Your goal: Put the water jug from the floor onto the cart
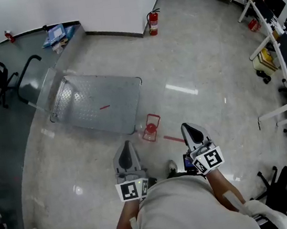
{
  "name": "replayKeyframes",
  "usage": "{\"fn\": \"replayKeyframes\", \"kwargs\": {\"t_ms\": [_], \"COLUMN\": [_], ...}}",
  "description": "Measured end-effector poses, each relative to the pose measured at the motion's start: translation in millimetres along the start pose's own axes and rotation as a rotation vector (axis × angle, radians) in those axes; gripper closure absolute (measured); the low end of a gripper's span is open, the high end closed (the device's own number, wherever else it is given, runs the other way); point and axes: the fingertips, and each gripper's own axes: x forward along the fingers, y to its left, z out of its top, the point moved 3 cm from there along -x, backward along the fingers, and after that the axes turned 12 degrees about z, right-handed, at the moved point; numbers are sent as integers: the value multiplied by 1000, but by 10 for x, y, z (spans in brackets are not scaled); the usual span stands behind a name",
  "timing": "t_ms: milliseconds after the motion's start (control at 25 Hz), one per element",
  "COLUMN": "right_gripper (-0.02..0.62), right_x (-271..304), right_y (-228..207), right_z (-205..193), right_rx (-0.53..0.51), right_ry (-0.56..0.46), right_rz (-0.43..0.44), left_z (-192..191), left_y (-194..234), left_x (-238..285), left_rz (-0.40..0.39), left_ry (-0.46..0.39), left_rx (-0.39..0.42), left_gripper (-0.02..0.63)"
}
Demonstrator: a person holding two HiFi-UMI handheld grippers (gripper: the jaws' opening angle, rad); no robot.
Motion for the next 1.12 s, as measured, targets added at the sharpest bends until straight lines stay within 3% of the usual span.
{"fn": "replayKeyframes", "kwargs": {"t_ms": [280, 760, 1120], "right_gripper": [584, 582, 581], "right_x": [32, 644, 920], "right_y": [-9, -64, 52], "right_z": [-58, -495, -501], "right_rx": [-7, 6, 0], "right_ry": [13, 156, 129], "right_rz": [4, 5, -47], "left_z": [-21, -39, -4], "left_y": [32, 345, 691], "left_x": [-31, 17, 31], "left_rz": [5, -31, -105], "left_ry": [6, 23, 33], "left_rx": [-6, 1, 2], "left_gripper": [607, 607, 607]}}
